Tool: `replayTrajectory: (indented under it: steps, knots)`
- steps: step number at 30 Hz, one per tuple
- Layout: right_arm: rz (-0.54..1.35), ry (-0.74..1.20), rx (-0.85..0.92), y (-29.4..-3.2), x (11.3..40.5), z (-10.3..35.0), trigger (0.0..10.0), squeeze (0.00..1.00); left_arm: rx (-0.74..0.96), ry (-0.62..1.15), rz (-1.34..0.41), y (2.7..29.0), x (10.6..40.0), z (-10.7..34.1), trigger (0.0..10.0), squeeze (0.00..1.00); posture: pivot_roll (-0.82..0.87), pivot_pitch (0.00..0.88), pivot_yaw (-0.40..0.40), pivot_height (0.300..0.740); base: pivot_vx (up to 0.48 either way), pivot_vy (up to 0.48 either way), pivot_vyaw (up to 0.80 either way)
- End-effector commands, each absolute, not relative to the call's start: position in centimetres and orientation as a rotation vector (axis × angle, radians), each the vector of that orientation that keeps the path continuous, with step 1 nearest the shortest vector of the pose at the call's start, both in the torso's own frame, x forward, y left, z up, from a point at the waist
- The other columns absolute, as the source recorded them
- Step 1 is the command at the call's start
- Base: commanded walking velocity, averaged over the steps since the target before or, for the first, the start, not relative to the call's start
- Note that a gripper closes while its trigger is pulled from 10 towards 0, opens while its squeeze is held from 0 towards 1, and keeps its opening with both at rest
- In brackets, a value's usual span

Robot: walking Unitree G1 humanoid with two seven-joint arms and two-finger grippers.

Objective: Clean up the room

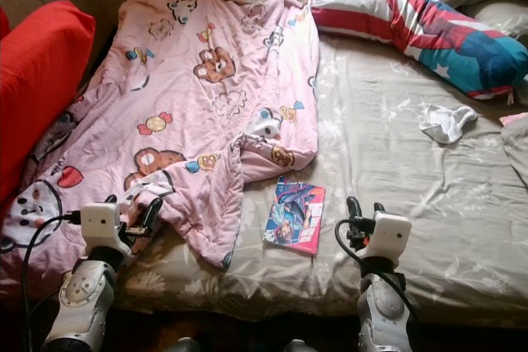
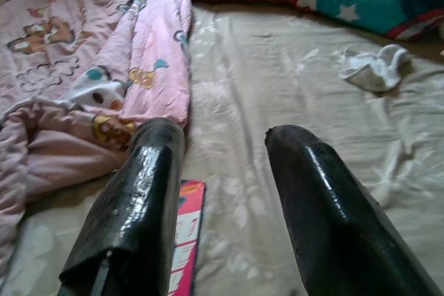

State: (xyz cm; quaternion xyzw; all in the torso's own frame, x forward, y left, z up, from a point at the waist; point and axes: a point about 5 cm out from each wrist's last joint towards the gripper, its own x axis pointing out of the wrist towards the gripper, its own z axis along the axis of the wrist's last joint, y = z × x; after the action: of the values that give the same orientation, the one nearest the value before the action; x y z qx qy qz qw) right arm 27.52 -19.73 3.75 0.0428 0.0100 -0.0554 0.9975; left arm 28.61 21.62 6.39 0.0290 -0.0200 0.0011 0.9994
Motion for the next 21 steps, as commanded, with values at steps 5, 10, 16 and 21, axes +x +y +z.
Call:
replayTrajectory:
  steps: [5, 10, 16, 21]
  knots:
    - [-0.115, 0.081, 0.067, -19.8, 27.6, 3.5, 10.0, 0.0, 0.031, -0.02, 0.001, 21.1, 28.6, 6.3, 10.0, 0.0, 0.05, 0.236, -0.008, 0.725, 0.0, 0.0, 0.0]
    - [-0.108, 0.083, 0.066, -20.0, 27.8, 3.6, 10.0, 0.0, 0.037, -0.012, -0.019, 20.6, 28.7, 6.3, 10.0, 0.0, 0.05, 0.239, -0.007, 0.69, 0.0, 0.0, 0.0]
    - [-0.106, 0.068, 0.08, -19.9, 27.7, 3.7, 10.0, 0.0, 0.041, -0.007, -0.041, 20.2, 28.8, 6.4, 10.0, 0.0, 0.05, 0.24, -0.007, 0.67, 0.0, 0.0, 0.0]
    - [-0.09, 0.075, 0.069, -19.8, 27.6, 3.5, 10.0, 0.0, 0.078, -0.011, -0.085, 20.0, 28.9, 6.8, 10.0, 0.0, 0.05, 0.236, -0.005, 0.67, 0.0, 0.0, 0.0]
